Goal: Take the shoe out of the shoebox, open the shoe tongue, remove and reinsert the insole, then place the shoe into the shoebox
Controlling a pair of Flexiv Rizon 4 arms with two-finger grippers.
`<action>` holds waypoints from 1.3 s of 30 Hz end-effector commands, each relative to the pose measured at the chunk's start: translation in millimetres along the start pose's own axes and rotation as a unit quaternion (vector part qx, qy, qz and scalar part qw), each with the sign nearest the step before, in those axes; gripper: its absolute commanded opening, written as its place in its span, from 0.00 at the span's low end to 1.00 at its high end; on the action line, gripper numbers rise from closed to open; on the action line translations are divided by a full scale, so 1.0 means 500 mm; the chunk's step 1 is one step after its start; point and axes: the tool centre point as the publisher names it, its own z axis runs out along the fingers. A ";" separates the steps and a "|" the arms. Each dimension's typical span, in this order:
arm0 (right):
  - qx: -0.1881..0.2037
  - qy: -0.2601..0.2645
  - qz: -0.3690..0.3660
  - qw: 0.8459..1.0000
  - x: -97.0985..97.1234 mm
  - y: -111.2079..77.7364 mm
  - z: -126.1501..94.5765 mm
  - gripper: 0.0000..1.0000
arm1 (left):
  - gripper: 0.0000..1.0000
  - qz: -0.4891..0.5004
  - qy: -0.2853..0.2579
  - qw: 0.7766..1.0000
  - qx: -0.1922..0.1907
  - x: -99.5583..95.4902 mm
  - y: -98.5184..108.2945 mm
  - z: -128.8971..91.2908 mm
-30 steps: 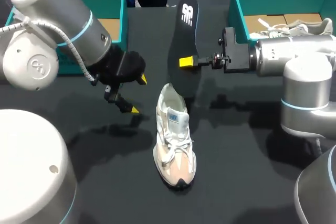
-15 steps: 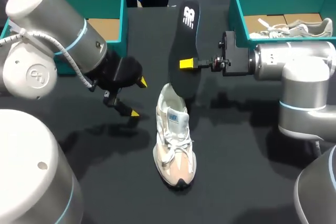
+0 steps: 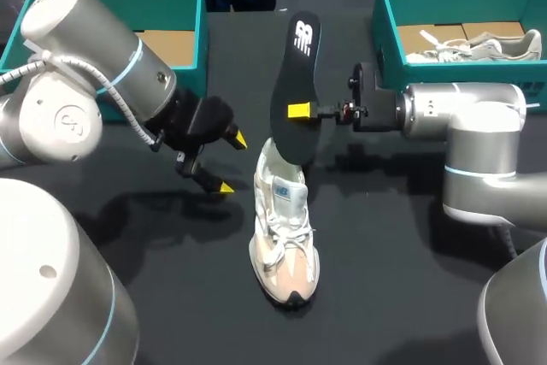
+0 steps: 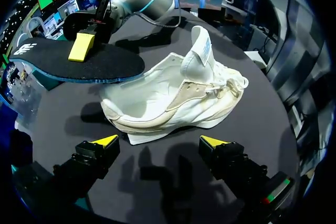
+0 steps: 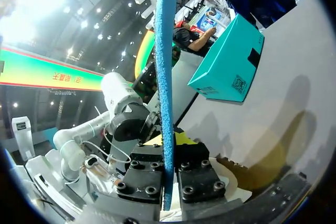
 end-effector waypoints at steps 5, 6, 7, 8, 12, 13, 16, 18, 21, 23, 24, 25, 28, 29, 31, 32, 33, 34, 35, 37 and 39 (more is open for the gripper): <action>-0.001 0.012 -0.032 0.999 -0.003 -0.008 0.017 0.00 | 1.00 -0.054 -0.035 0.998 -0.003 -0.018 -0.002 0.043; 0.000 0.020 -0.038 0.999 -0.001 -0.008 0.019 0.00 | 1.00 -0.054 -0.035 0.998 -0.003 -0.019 -0.002 0.046; 0.000 0.022 -0.043 0.999 0.000 -0.009 0.020 0.00 | 1.00 -0.054 -0.036 0.998 -0.004 -0.020 -0.004 0.048; 0.000 0.023 -0.047 0.999 0.002 -0.009 0.021 0.00 | 1.00 -0.056 -0.040 0.998 -0.007 -0.021 -0.005 0.050; -0.001 0.033 -0.061 0.998 0.008 -0.010 0.024 0.00 | 1.00 -0.051 -0.037 0.998 -0.009 -0.031 -0.005 0.059; -0.001 0.034 -0.062 0.998 0.008 -0.011 0.025 0.00 | 1.00 -0.050 -0.038 0.998 -0.008 -0.032 -0.005 0.059; -0.001 0.037 -0.068 0.997 0.008 -0.011 0.026 0.00 | 1.00 -0.047 -0.039 0.998 -0.004 -0.038 -0.006 0.056; -0.002 0.037 -0.069 0.997 0.008 -0.011 0.027 0.00 | 1.00 -0.055 -0.043 0.998 -0.007 -0.042 -0.005 0.055; -0.002 0.037 -0.069 0.997 0.008 -0.011 0.027 0.00 | 1.00 -0.053 -0.044 0.998 -0.002 -0.043 -0.005 0.051; -0.002 0.037 -0.069 0.997 0.008 -0.011 0.027 0.00 | 1.00 -0.053 -0.044 0.998 -0.002 -0.043 -0.005 0.051; -0.002 0.037 -0.069 0.997 0.008 -0.011 0.027 0.00 | 1.00 -0.053 -0.044 0.998 -0.002 -0.043 -0.005 0.051; -0.002 0.037 -0.069 0.997 0.008 -0.011 0.027 0.00 | 1.00 -0.053 -0.044 0.998 -0.002 -0.043 -0.005 0.051; -0.002 0.037 -0.069 0.997 0.008 -0.011 0.027 0.00 | 1.00 -0.053 -0.044 0.998 -0.002 -0.043 -0.005 0.051; -0.002 0.037 -0.069 0.997 0.008 -0.011 0.027 0.00 | 1.00 -0.053 -0.044 0.998 -0.002 -0.042 -0.006 0.053; 0.003 0.030 -0.077 0.997 0.010 -0.013 0.035 0.00 | 1.00 -0.053 -0.042 0.998 -0.003 -0.041 -0.007 0.056; 0.003 0.027 -0.080 0.996 0.010 -0.013 0.039 0.00 | 1.00 -0.054 -0.042 0.998 -0.003 -0.041 -0.007 0.056; 0.003 0.027 -0.081 0.996 0.011 -0.013 0.042 0.00 | 1.00 -0.055 -0.043 0.998 -0.004 -0.041 -0.007 0.056; 0.004 0.027 -0.081 0.996 0.010 -0.013 0.044 0.00 | 1.00 -0.055 -0.044 0.997 -0.006 -0.041 -0.007 0.056; 0.004 0.024 -0.082 0.996 0.010 -0.013 0.046 0.00 | 1.00 -0.056 -0.045 0.997 -0.009 -0.041 -0.007 0.056; 0.004 0.024 -0.082 0.996 0.009 -0.013 0.047 0.00 | 1.00 -0.056 -0.046 0.997 -0.010 -0.040 -0.009 0.057; 0.002 0.024 -0.083 0.996 0.009 -0.013 0.047 0.00 | 1.00 -0.058 -0.047 0.997 -0.013 -0.040 -0.009 0.057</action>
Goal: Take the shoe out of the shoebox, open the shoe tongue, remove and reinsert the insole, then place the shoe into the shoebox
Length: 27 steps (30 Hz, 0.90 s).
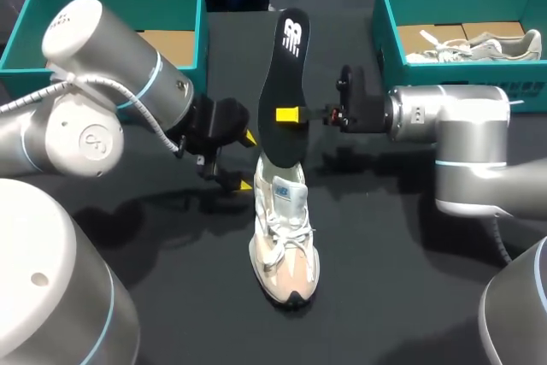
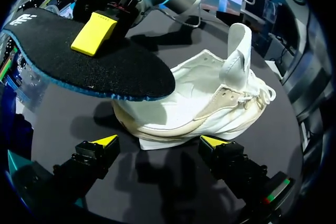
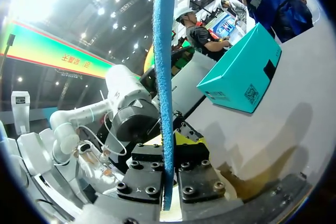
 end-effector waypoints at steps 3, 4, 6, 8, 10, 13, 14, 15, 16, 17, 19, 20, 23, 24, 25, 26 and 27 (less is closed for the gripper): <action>-0.006 -0.012 -0.003 1.000 0.000 -0.001 0.005 0.00 | 1.00 -0.004 -0.005 1.000 -0.007 0.004 -0.005 0.001; -0.008 -0.014 -0.005 1.000 -0.001 -0.001 0.004 0.00 | 1.00 -0.004 -0.004 1.000 -0.005 0.005 -0.006 -0.001; -0.010 -0.026 -0.009 1.000 -0.001 -0.001 0.004 0.00 | 1.00 -0.003 -0.001 1.000 -0.001 0.007 -0.006 -0.002; -0.010 -0.029 -0.012 0.999 0.000 -0.001 0.004 0.00 | 1.00 -0.003 -0.001 1.000 -0.001 0.007 -0.006 -0.002; -0.010 -0.029 -0.012 0.999 0.000 -0.001 0.004 0.00 | 1.00 -0.003 -0.001 1.000 -0.001 0.007 -0.006 -0.002; -0.010 -0.029 -0.012 0.999 0.000 -0.001 0.004 0.00 | 1.00 -0.003 -0.001 1.000 -0.001 0.007 -0.006 -0.002; -0.010 -0.029 -0.012 0.999 0.000 -0.001 0.004 0.00 | 1.00 -0.003 -0.001 1.000 -0.001 0.007 -0.006 -0.002; -0.010 -0.029 -0.012 0.999 0.000 -0.001 0.004 0.00 | 1.00 -0.003 -0.001 1.000 -0.001 0.007 -0.006 -0.002; -0.010 -0.029 -0.012 0.999 0.000 -0.001 0.004 0.00 | 1.00 -0.003 -0.001 1.000 -0.001 0.007 -0.006 -0.002; -0.012 -0.030 -0.014 0.999 -0.002 -0.001 0.004 0.00 | 1.00 -0.003 -0.001 1.000 -0.001 0.007 -0.006 -0.002; -0.013 -0.032 -0.024 0.999 -0.003 -0.002 0.004 0.00 | 1.00 -0.003 -0.001 1.000 -0.001 0.007 -0.006 -0.002; -0.012 -0.034 -0.026 0.999 -0.003 -0.002 0.005 0.00 | 1.00 -0.003 -0.001 1.000 -0.001 0.007 -0.006 -0.002; -0.012 -0.032 -0.039 0.999 -0.004 -0.004 0.009 0.00 | 1.00 -0.003 -0.001 1.000 -0.001 0.007 -0.006 -0.002; -0.014 -0.030 -0.041 0.999 -0.005 -0.004 0.010 0.00 | 1.00 -0.003 -0.001 1.000 -0.001 0.007 -0.006 -0.002; -0.014 -0.027 -0.044 0.999 -0.005 -0.004 0.010 0.00 | 1.00 -0.003 -0.001 1.000 -0.001 0.007 -0.006 -0.002; -0.014 -0.028 -0.046 0.998 -0.007 -0.005 0.010 0.00 | 1.00 -0.003 -0.001 1.000 -0.001 0.007 -0.006 -0.002; -0.014 -0.028 -0.047 0.998 -0.009 -0.006 0.010 0.00 | 1.00 -0.003 -0.001 1.000 -0.001 0.007 -0.006 -0.002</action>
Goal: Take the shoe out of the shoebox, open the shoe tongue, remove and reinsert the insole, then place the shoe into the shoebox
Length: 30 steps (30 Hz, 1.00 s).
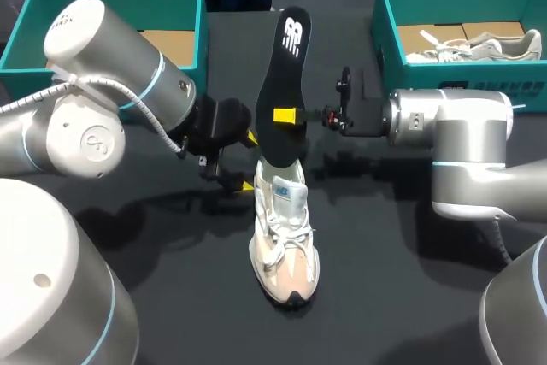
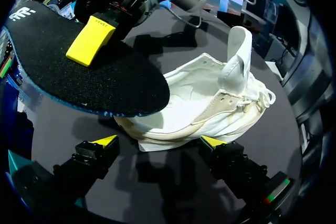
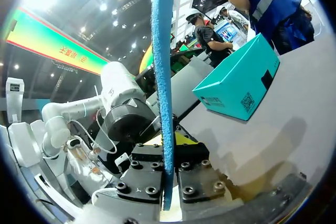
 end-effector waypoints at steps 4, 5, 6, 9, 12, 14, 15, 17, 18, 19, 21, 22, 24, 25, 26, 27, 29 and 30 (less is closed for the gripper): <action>-0.008 0.002 -0.007 1.000 -0.010 -0.015 0.000 0.00 | 1.00 0.000 0.000 1.000 0.000 0.002 0.001 -0.002; -0.009 0.004 -0.007 1.000 -0.011 -0.018 -0.001 0.00 | 1.00 0.000 0.000 1.000 0.000 0.002 0.001 -0.002; -0.010 0.004 -0.008 1.000 -0.012 -0.021 -0.002 0.00 | 1.00 0.000 0.000 1.000 0.000 0.002 0.001 -0.002; -0.012 0.007 -0.018 1.000 -0.012 -0.031 -0.006 0.00 | 1.00 0.000 0.000 1.000 0.000 0.002 0.001 -0.002; -0.011 0.008 -0.024 1.000 -0.013 -0.037 -0.010 0.00 | 1.00 0.000 0.000 1.000 0.000 0.002 0.001 -0.002; -0.011 0.008 -0.024 1.000 -0.013 -0.037 -0.010 0.00 | 1.00 0.000 0.000 1.000 0.000 0.002 0.001 -0.002; -0.011 0.008 -0.024 1.000 -0.013 -0.037 -0.010 0.00 | 1.00 0.000 0.000 1.000 0.000 0.002 0.001 -0.002; -0.011 0.008 -0.024 1.000 -0.013 -0.037 -0.010 0.00 | 1.00 0.000 0.000 1.000 0.000 0.002 0.001 -0.002; -0.011 0.008 -0.024 1.000 -0.013 -0.037 -0.010 0.00 | 1.00 0.000 0.000 1.000 0.000 0.002 0.001 -0.002; -0.011 0.008 -0.024 1.000 -0.013 -0.037 -0.010 0.00 | 1.00 0.000 0.000 1.000 0.000 0.002 0.001 -0.002; -0.011 0.008 -0.024 1.000 -0.013 -0.037 -0.010 0.00 | 1.00 0.000 0.000 1.000 0.000 0.002 0.001 -0.002; -0.011 0.008 -0.024 1.000 -0.013 -0.037 -0.010 0.00 | 1.00 0.000 0.000 1.000 0.000 0.002 0.001 -0.002; -0.011 0.008 -0.024 1.000 -0.013 -0.037 -0.010 0.00 | 1.00 0.000 0.000 1.000 0.000 0.002 0.001 -0.002; -0.012 0.012 -0.025 1.000 -0.014 -0.039 -0.009 0.00 | 1.00 0.000 0.000 1.000 0.000 0.002 0.001 -0.002; -0.011 0.011 -0.029 0.999 -0.015 -0.043 -0.007 0.00 | 1.00 0.000 0.000 1.000 0.000 0.002 0.001 -0.002; -0.012 0.010 -0.034 0.999 -0.015 -0.046 -0.006 0.00 | 1.00 0.000 0.000 1.000 0.000 0.002 0.001 -0.002; -0.016 0.013 -0.039 0.999 -0.013 -0.051 -0.004 0.00 | 1.00 0.000 0.000 1.000 0.000 0.002 0.001 -0.002; -0.018 0.011 -0.045 0.999 -0.012 -0.053 -0.004 0.00 | 1.00 0.000 0.000 1.000 0.000 0.002 0.001 -0.002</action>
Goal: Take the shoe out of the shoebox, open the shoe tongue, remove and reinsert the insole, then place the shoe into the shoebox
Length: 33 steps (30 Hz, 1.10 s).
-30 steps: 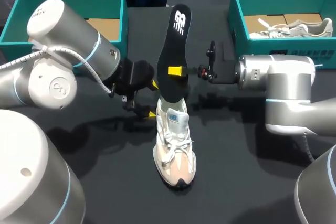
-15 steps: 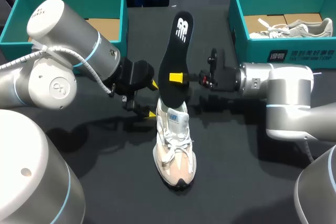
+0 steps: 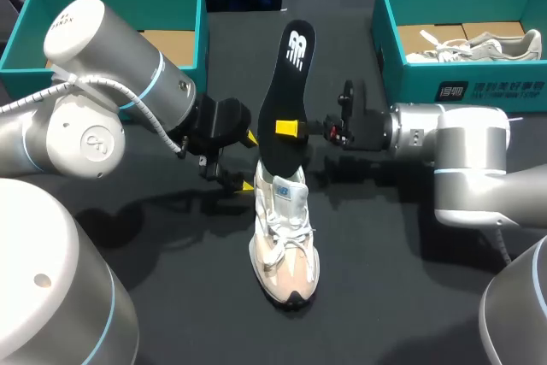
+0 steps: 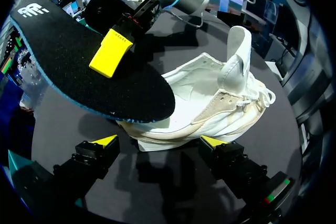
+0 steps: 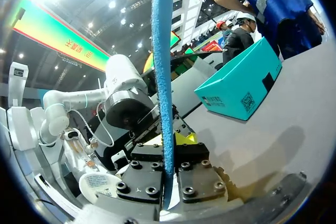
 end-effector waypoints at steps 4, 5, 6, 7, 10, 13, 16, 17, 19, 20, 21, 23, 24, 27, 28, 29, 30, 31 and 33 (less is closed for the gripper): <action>-0.018 0.002 -0.020 1.000 0.005 -0.018 0.003 0.00 | 1.00 0.000 0.000 1.000 0.000 0.002 0.001 -0.002; -0.022 0.002 -0.024 0.999 0.006 -0.019 0.003 0.00 | 1.00 0.000 0.000 1.000 0.000 0.002 0.001 -0.002; -0.024 0.002 -0.026 0.999 0.007 -0.021 0.002 0.00 | 1.00 0.000 0.000 1.000 0.000 0.002 0.001 -0.002; -0.025 0.002 -0.029 0.999 0.008 -0.022 0.002 0.00 | 1.00 0.000 0.000 1.000 0.000 0.002 0.001 -0.002; -0.028 0.002 -0.033 0.999 0.008 -0.028 0.000 0.00 | 1.00 0.000 0.000 1.000 0.000 0.002 0.001 -0.002; -0.029 0.000 -0.033 0.999 0.006 -0.036 -0.001 0.00 | 1.00 0.000 0.000 1.000 0.000 0.002 0.001 -0.002; -0.026 -0.001 -0.032 0.999 0.006 -0.042 -0.002 0.00 | 1.00 0.000 0.000 1.000 0.000 0.002 0.001 -0.002; -0.025 -0.001 -0.033 0.999 0.007 -0.044 -0.002 0.00 | 1.00 0.000 0.000 1.000 0.000 0.002 0.001 -0.002; -0.023 -0.001 -0.033 0.999 0.008 -0.048 -0.003 0.00 | 1.00 0.000 0.000 1.000 0.000 0.002 0.001 -0.002; -0.022 -0.001 -0.034 0.999 0.009 -0.050 -0.004 0.00 | 1.00 0.000 0.000 1.000 0.000 0.002 0.001 -0.002; -0.021 0.000 -0.035 0.999 0.010 -0.052 -0.004 0.00 | 1.00 0.000 0.000 1.000 0.000 0.002 0.001 -0.002; -0.019 0.000 -0.035 0.999 0.010 -0.058 -0.005 0.00 | 1.00 0.000 0.000 1.000 0.000 0.002 0.001 -0.002; -0.018 0.000 -0.036 0.999 0.010 -0.061 -0.005 0.00 | 1.00 0.000 0.000 1.000 0.000 0.002 0.001 -0.002; -0.014 0.001 -0.034 0.999 0.008 -0.072 -0.007 0.00 | 1.00 0.000 0.000 1.000 0.000 0.002 0.001 -0.002; -0.014 0.000 -0.033 0.999 0.008 -0.074 -0.007 0.00 | 1.00 0.000 0.000 1.000 0.000 0.002 0.001 -0.002; -0.012 0.000 -0.032 0.999 0.007 -0.077 -0.008 0.00 | 1.00 0.000 0.000 1.000 0.000 0.002 0.001 -0.002; -0.012 -0.001 -0.031 0.999 0.007 -0.080 -0.009 0.00 | 1.00 0.000 0.000 1.000 0.000 0.002 0.001 -0.002; -0.011 0.000 -0.030 0.999 0.007 -0.083 -0.010 0.00 | 1.00 0.000 0.000 1.000 0.000 0.002 0.001 -0.002; -0.009 0.000 -0.028 1.000 0.008 -0.089 -0.012 0.00 | 1.00 0.000 0.000 1.000 0.000 0.002 0.001 -0.002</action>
